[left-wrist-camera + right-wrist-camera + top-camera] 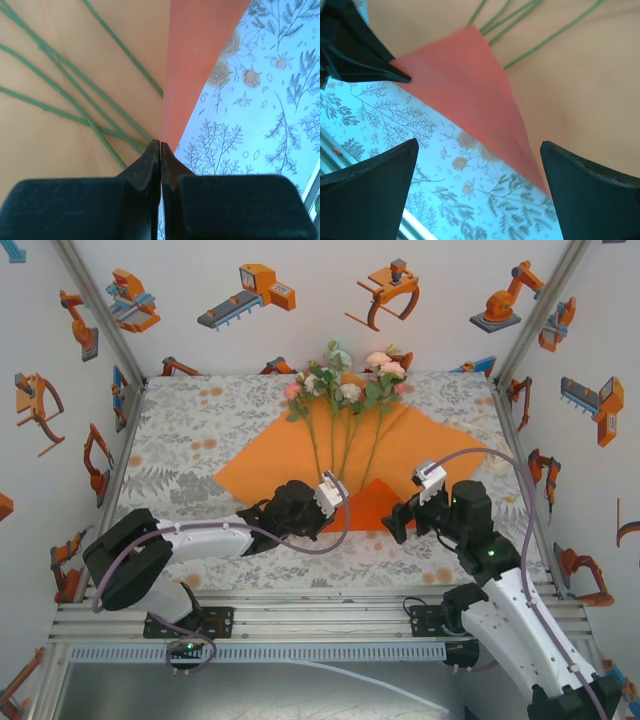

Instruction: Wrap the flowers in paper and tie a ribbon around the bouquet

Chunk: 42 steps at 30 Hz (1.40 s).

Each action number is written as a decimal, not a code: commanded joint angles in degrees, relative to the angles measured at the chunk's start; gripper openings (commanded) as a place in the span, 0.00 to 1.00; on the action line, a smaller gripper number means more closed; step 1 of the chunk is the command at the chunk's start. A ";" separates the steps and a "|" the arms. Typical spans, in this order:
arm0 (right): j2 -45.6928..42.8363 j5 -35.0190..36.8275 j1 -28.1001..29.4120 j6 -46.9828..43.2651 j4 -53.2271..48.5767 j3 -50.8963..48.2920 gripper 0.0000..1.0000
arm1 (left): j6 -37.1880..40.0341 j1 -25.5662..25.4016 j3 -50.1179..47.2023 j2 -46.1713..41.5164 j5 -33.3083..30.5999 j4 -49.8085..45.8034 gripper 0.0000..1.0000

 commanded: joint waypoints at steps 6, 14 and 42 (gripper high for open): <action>8.95 -0.74 -0.12 -4.85 9.40 0.56 0.99 | -0.33 0.71 2.68 2.17 3.43 -2.70 0.09; 21.17 -3.07 -0.21 -5.03 14.42 2.55 0.87 | -3.28 1.78 3.43 4.11 -2.84 -2.60 0.11; 60.83 19.12 -0.86 13.86 7.44 25.00 0.43 | -24.74 -3.55 10.99 -4.70 -14.49 -24.83 0.49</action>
